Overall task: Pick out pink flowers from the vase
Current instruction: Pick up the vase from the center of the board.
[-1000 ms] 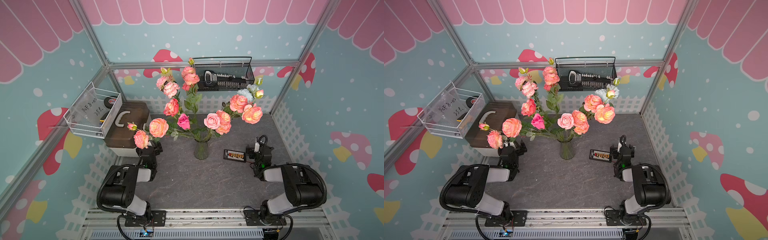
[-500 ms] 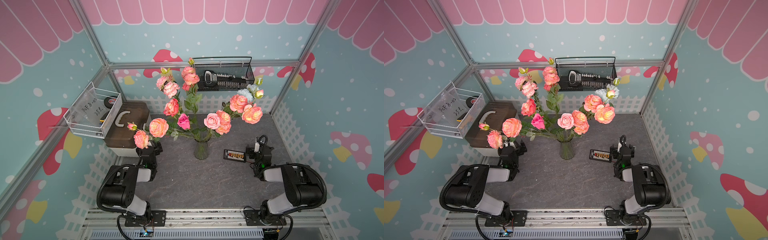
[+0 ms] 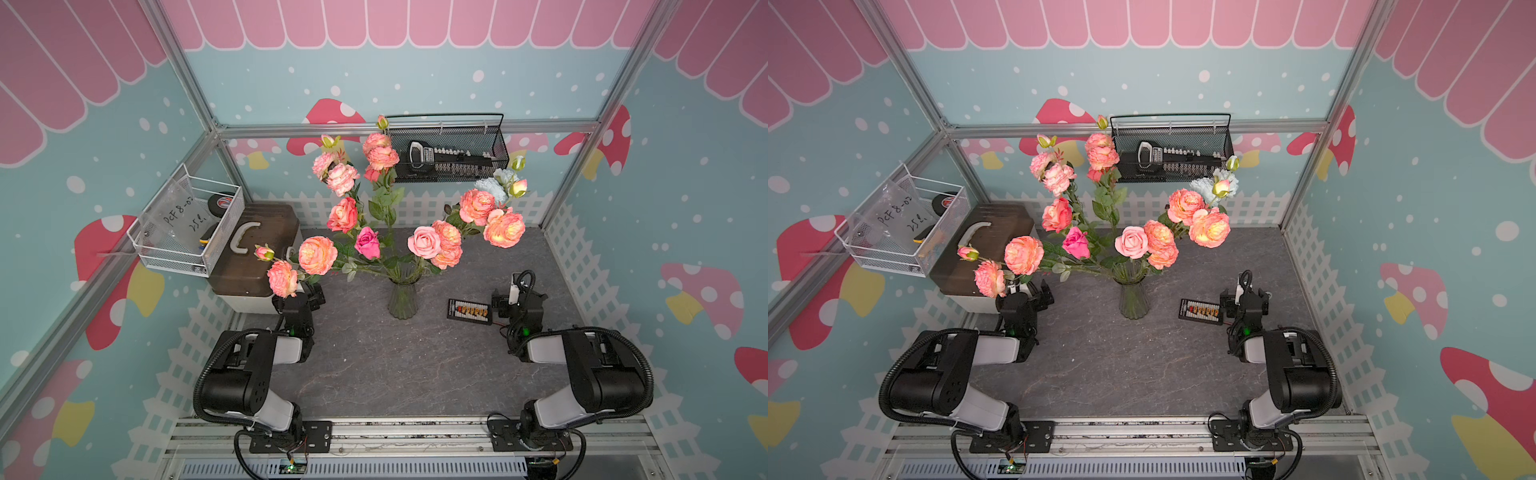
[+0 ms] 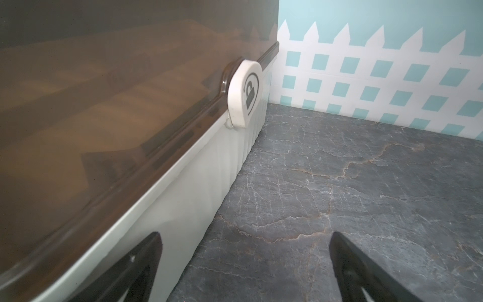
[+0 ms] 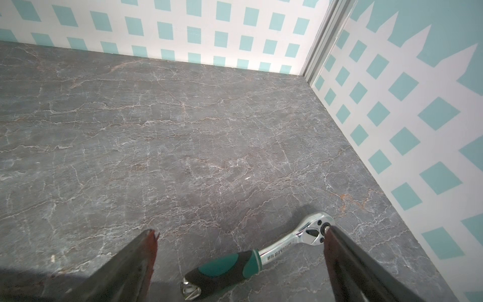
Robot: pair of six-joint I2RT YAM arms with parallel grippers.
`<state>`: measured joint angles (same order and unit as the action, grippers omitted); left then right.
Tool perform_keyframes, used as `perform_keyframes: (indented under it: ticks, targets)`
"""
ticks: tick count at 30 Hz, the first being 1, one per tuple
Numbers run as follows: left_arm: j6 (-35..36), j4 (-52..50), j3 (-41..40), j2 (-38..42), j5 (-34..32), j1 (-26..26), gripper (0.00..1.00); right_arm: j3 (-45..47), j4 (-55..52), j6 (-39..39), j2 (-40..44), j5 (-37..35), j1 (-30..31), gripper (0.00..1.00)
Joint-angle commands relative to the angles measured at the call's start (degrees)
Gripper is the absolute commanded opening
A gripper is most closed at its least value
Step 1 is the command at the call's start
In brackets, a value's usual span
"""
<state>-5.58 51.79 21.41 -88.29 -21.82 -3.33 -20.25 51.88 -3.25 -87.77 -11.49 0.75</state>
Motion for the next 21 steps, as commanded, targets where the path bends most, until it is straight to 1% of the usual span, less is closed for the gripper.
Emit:
perform_keyframes:
  ticks: [1,6,10,12,14,15,16,17,19,20,21]
  targets:
    - [0.32,1.25,-0.23,0.22,-0.24,0.08,1.00,-0.15,0.86,0.26,0.50,0.33,-0.05,0.99]
    - [0.44,1.01,0.03,0.09,-0.19,0.08,1.00,-0.32,0.33,0.22,0.60,0.41,-0.01,0.99]
    - [1.72,0.51,0.39,0.44,-1.12,-1.01,1.00,-0.49,-0.18,0.26,0.84,0.35,-0.05,0.99]
    - [2.74,-4.62,2.50,2.96,-1.80,-1.87,1.00,-0.54,0.23,0.22,1.25,0.21,0.02,0.99]
    - [2.87,-14.78,6.79,6.78,-7.34,-3.70,1.00,-4.08,-9.28,0.13,5.09,0.14,-0.05,0.99]
    - [2.75,-19.86,8.96,8.71,-9.25,-4.11,1.00,-6.89,-16.36,-0.10,7.29,-0.10,-0.05,0.99]
    - [2.85,-22.34,10.24,10.39,-11.73,-4.75,1.00,-9.86,-22.27,-0.78,9.04,-1.25,-0.05,0.99]
    - [2.88,-22.61,10.79,11.72,-13.76,-5.28,1.00,-11.61,-25.35,-1.95,10.22,-2.57,-0.05,0.99]
    - [0.83,-25.46,12.14,14.79,-16.67,-5.89,1.00,-13.41,-28.27,-7.83,13.07,-6.23,-0.04,0.99]
    - [-2.05,-29.78,13.57,16.36,-18.76,-6.07,1.00,-13.42,-29.34,-11.51,14.67,-7.20,-0.01,0.99]
    - [-6.51,-36.80,15.44,17.58,-21.02,-6.20,1.00,-13.24,-30.53,-14.95,16.17,-7.44,0.01,0.99]
